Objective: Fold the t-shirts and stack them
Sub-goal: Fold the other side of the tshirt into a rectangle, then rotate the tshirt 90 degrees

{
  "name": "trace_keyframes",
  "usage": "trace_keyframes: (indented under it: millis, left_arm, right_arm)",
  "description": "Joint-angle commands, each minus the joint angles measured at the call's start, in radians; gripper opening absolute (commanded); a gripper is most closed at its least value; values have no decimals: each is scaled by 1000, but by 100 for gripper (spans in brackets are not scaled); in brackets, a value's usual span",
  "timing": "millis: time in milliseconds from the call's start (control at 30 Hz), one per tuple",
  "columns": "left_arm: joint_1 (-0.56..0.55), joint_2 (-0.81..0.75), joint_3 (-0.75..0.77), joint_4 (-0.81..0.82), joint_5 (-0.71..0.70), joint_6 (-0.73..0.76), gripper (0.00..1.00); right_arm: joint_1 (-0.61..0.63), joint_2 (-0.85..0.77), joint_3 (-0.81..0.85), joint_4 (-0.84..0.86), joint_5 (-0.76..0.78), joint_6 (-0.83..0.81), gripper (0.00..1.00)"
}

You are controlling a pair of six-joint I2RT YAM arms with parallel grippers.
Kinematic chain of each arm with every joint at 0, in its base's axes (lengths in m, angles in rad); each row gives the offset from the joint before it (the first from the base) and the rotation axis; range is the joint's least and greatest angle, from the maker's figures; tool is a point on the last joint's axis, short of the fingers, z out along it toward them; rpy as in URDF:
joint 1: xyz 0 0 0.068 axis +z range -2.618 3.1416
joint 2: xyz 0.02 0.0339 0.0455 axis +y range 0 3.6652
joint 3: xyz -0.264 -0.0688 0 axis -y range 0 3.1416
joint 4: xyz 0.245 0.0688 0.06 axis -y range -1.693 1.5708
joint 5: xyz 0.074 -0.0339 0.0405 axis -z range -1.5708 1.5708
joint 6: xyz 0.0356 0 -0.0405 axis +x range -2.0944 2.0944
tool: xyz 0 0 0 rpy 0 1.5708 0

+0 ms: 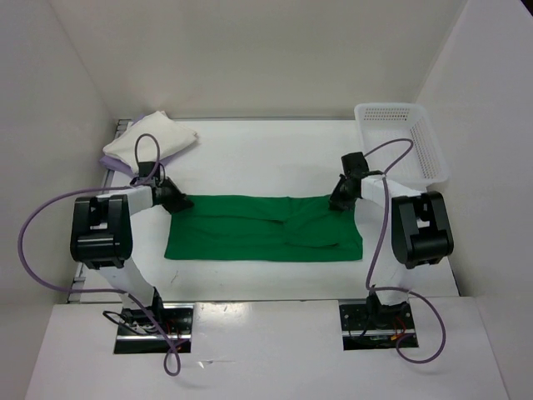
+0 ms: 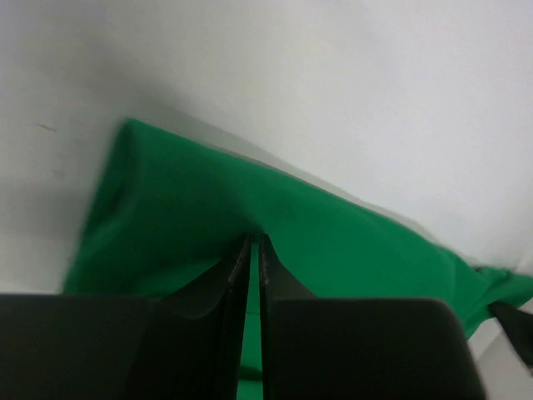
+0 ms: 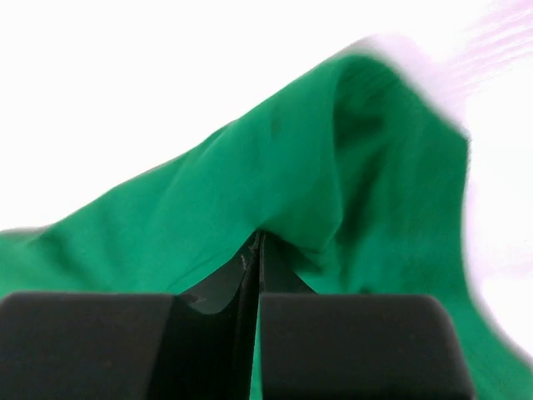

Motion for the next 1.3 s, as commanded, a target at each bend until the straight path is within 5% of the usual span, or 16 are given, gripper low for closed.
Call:
trace_keyframes:
  millis: [0,433,767,867,933,1267]
  left_arm:
    - [62,41,-3,41,69,-45,15]
    - [189,-8,-41,-9,70,-27,19]
    - [137,-287,5,-52,46,5,20]
    - [99,-299,5,-62,56,34,20]
    - [62,-310,37,-85,66,56,20]
    - [2,-358,71,-161,143,140,20]
  right_arm:
    - [-31,80,45,44,48,-7,2]
    - [-91,101,72,72,16,2,2]
    - [14,-152,132,-14,-10,-18,31]
    - [50,-162,96,-23,-30,-9,18]
    - [93,-174,48,-4,-39,14,0]
    - [170,-6,-27,35,-38,57,1]
